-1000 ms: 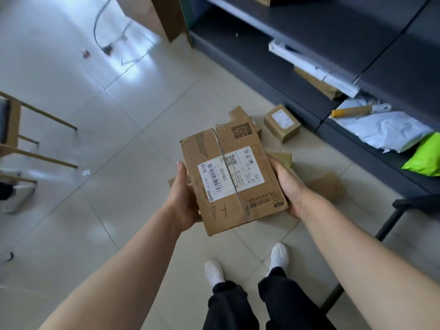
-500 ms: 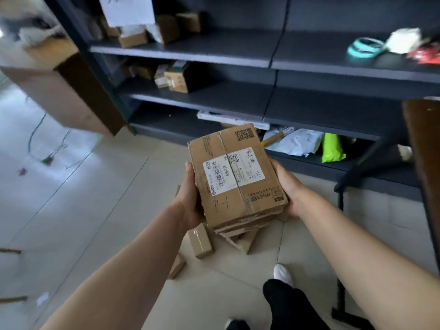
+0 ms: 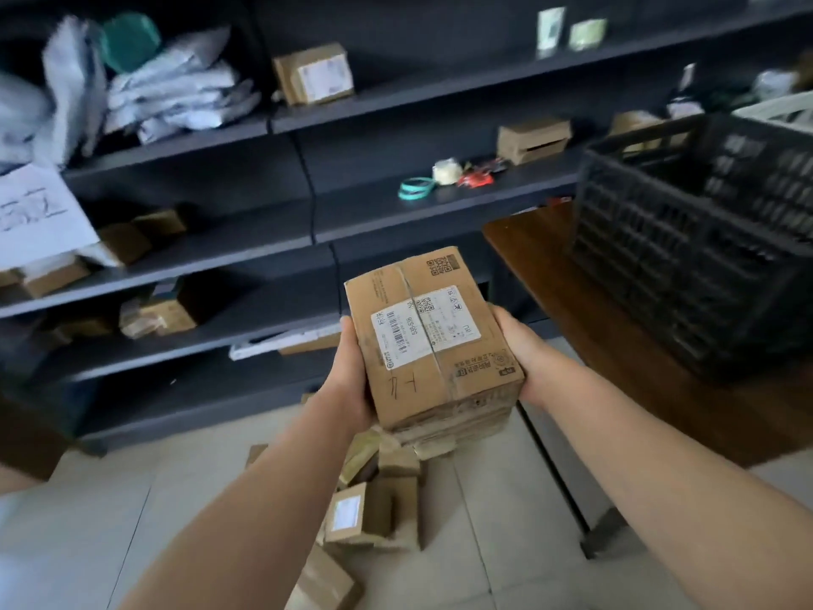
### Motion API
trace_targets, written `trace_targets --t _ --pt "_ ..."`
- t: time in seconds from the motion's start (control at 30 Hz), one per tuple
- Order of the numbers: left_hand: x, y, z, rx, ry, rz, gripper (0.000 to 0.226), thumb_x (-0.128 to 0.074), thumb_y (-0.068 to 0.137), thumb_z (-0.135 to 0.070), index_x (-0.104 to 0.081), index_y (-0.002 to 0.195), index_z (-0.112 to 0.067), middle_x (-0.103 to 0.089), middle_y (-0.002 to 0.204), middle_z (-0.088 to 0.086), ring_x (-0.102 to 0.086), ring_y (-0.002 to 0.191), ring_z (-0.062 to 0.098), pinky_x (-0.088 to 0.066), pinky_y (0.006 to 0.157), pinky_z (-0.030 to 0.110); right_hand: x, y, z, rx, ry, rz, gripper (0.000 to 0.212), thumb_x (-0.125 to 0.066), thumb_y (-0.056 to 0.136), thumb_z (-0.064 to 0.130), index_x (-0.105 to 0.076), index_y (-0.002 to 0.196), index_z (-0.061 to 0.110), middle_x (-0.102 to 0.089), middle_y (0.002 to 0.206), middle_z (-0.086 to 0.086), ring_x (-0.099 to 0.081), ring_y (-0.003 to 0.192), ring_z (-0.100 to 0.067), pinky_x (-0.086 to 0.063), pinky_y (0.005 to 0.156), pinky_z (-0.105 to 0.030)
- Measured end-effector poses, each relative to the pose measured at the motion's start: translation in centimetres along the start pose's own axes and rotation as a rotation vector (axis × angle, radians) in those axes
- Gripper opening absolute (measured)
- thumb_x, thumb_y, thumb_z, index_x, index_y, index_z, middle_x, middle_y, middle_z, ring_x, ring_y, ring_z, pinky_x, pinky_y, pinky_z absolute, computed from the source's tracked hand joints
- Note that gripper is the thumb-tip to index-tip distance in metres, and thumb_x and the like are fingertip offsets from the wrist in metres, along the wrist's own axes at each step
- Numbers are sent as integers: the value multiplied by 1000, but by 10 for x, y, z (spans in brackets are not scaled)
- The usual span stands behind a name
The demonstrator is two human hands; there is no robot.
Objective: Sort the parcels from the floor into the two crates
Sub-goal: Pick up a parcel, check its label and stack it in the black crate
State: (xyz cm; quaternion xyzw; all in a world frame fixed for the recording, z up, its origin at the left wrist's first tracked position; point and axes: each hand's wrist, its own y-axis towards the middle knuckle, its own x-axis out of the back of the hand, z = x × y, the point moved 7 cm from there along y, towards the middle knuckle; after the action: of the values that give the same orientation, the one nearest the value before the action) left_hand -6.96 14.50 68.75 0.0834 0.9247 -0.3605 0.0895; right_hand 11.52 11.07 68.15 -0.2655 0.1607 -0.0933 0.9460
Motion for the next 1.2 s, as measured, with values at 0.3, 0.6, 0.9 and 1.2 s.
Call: trace_targets --t 0.3,0.6,0.9,1.2 --pt "-150 -41 -38 -139 72 194 89 -19 81 -89 -73 117 -29 -74 114 10 -69 107 37 -54 92 52 105 -73 104 272 57 -123 34 -49 93 57 -72 95 32 -77 92 -6 -71 90 -26 -54 87 -39" --pt "-330 -92 -68 -310 94 310 86 -21 83 -87 -74 115 -26 -75 112 11 -70 103 35 -55 88 49 239 -149 215 467 29 -152 38 -48 92 61 -72 102 33 -75 103 -5 -69 102 -29 -50 96 -46" --pt "-465 -83 -68 -291 121 354 83 -30 79 -89 -74 111 -27 -77 105 10 -71 102 34 -56 88 47 356 -170 273 486 34 -180 44 -43 95 60 -68 107 25 -73 95 -4 -68 86 -23 -50 70 -34" --pt "-550 -15 -79 -264 173 493 92 -27 73 -94 -73 116 -28 -74 113 14 -68 108 39 -47 99 59 434 -129 308 425 -6 -226 67 -41 78 83 -68 109 30 -75 103 -5 -67 102 -27 -52 91 -43"
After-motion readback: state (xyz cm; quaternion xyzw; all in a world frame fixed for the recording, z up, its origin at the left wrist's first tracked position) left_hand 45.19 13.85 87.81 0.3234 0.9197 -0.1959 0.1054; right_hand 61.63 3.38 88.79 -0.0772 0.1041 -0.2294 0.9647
